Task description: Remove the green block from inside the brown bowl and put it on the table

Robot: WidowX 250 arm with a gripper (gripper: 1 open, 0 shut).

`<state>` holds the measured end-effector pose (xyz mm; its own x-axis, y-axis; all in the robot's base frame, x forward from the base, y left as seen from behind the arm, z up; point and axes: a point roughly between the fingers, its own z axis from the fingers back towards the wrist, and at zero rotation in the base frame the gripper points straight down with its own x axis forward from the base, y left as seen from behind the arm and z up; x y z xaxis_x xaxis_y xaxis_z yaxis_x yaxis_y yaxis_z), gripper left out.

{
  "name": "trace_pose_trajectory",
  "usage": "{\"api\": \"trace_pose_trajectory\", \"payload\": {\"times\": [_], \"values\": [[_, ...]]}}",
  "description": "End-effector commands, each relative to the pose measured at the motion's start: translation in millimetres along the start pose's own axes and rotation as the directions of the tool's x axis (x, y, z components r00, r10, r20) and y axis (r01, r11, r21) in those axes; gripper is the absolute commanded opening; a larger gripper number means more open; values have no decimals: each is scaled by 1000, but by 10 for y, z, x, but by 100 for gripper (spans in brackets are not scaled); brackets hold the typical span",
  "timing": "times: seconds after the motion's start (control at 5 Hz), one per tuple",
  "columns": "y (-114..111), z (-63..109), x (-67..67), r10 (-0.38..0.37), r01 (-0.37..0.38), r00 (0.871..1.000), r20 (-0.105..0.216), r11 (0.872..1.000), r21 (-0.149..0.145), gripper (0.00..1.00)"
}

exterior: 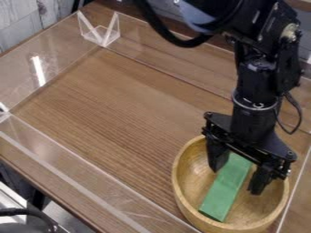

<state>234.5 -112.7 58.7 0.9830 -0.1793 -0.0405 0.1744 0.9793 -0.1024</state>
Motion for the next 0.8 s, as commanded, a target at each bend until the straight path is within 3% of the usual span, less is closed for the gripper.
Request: {"api": "trace_pose_trajectory", "payload": {"times": [0.0,0.6], "values": [[11,73,52,6,-6,1000,29,1000,-13,100],[11,86,67,-1,2,1000,26,1000,-26,100]]}}
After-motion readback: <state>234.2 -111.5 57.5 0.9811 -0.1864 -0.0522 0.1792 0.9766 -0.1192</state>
